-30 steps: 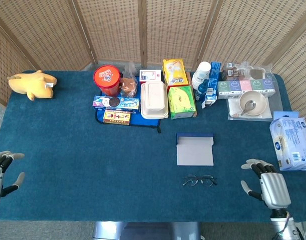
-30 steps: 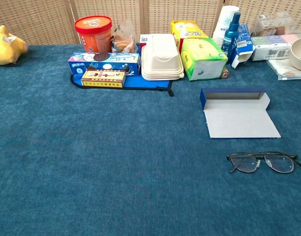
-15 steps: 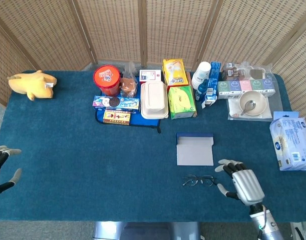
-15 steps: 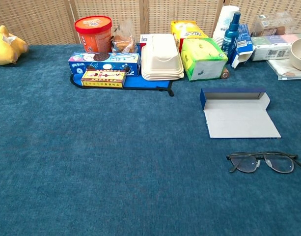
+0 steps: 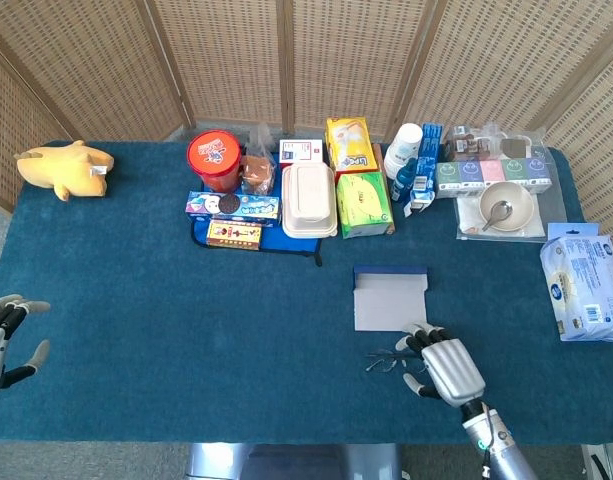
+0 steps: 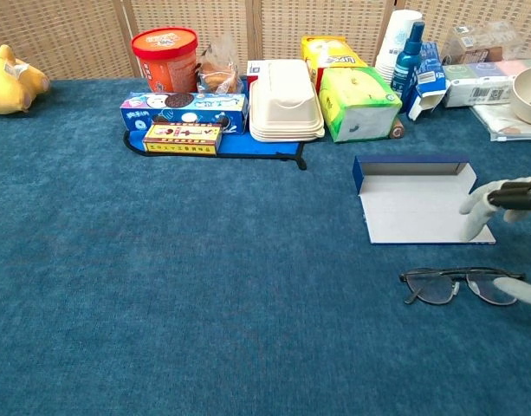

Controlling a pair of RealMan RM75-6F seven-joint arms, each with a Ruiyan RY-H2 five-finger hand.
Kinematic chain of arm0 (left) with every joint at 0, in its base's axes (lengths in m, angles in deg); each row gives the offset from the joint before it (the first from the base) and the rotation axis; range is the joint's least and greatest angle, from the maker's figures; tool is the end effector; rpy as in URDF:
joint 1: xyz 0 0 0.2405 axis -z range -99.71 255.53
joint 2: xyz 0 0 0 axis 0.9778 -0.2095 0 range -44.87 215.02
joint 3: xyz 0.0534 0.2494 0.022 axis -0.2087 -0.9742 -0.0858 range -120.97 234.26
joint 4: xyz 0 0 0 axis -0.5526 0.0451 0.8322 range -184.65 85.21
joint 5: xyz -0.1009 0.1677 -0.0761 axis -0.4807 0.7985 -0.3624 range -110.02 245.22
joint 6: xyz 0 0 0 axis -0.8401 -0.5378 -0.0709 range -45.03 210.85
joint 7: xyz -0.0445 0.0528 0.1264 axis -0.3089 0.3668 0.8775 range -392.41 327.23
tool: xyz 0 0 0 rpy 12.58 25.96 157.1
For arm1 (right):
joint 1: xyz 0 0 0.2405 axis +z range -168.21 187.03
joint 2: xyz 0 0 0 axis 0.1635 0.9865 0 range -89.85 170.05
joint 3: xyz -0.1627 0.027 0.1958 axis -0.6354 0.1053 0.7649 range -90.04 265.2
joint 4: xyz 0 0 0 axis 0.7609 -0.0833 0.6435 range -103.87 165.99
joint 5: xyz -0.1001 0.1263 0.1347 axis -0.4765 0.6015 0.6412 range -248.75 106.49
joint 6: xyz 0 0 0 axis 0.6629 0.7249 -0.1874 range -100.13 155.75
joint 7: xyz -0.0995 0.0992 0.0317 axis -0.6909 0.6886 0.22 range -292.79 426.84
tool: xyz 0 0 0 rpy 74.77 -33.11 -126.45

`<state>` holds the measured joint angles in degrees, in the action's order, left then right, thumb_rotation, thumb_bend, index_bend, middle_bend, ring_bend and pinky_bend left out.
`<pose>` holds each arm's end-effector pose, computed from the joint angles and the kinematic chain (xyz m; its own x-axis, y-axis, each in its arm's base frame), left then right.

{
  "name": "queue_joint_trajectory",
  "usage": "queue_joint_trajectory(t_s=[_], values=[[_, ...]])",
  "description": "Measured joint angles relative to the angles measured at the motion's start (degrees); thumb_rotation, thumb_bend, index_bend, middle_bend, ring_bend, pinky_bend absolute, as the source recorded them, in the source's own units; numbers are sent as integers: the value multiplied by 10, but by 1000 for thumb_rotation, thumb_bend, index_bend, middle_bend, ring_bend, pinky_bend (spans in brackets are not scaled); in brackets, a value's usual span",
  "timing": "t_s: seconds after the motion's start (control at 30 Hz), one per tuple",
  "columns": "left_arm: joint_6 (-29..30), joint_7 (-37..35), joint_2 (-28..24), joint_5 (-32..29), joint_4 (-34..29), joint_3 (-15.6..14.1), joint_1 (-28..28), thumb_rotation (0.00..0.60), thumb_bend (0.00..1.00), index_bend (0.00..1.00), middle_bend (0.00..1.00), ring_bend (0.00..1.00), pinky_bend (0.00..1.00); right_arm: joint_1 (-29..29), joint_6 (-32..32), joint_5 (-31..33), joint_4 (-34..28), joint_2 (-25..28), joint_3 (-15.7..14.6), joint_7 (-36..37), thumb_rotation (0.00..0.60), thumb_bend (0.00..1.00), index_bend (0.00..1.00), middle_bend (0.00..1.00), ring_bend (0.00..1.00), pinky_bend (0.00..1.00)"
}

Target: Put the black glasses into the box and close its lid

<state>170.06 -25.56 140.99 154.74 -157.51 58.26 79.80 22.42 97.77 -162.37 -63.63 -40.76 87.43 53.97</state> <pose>-0.2724 0.1586 0.1809 0.3947 0.0148 0.9187 0.9187 0.0080 -0.3948 -0.2328 -0.1919 0.0220 0.3700 -0.2545 0.8935 -0.9062 -0.3107 0.2867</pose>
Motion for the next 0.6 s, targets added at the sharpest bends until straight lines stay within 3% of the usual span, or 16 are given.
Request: queue_joint_trajectory(t_s=[0.6], values=[[-10, 5, 12, -8, 11, -5, 3, 600, 304, 313, 355, 221, 277, 19, -12, 27, 78, -56, 6, 4, 575, 294, 392, 241, 198, 294]])
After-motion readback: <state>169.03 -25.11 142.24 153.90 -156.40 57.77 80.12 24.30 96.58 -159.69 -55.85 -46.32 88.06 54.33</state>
